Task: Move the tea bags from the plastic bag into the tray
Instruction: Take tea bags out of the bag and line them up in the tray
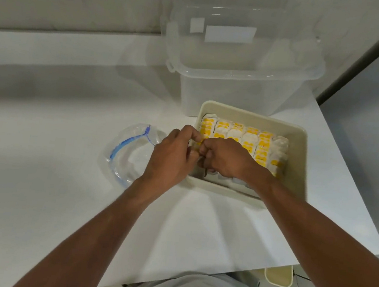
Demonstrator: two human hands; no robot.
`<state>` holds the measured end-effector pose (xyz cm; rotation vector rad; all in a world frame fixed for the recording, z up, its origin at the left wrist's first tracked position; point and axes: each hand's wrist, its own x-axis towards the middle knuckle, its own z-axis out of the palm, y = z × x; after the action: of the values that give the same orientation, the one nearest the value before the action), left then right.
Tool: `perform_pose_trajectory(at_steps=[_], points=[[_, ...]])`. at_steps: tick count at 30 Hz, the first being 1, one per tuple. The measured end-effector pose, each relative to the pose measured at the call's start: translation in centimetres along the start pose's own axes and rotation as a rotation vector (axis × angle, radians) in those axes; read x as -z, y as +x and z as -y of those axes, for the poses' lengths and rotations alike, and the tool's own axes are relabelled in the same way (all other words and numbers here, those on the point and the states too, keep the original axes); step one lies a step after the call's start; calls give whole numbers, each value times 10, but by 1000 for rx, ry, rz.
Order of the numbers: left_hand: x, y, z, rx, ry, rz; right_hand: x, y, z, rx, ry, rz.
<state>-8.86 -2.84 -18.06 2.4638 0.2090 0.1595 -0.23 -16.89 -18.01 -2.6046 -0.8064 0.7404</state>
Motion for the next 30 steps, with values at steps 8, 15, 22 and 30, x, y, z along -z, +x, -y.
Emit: perform_pose_trajectory(at_steps=[8, 15, 22, 30], points=[[-4, -14, 1, 83, -26, -121, -7, 16, 11, -82, -147, -199], [2, -9, 11, 153, -137, -18, -2, 15, 0, -110, -55, -68], [8, -4, 9, 150, -150, 45, -6, 23, 5, -99, -205, -113], [30, -5, 19, 174, -223, 26, 16, 5, 18, 66, 141, -151]])
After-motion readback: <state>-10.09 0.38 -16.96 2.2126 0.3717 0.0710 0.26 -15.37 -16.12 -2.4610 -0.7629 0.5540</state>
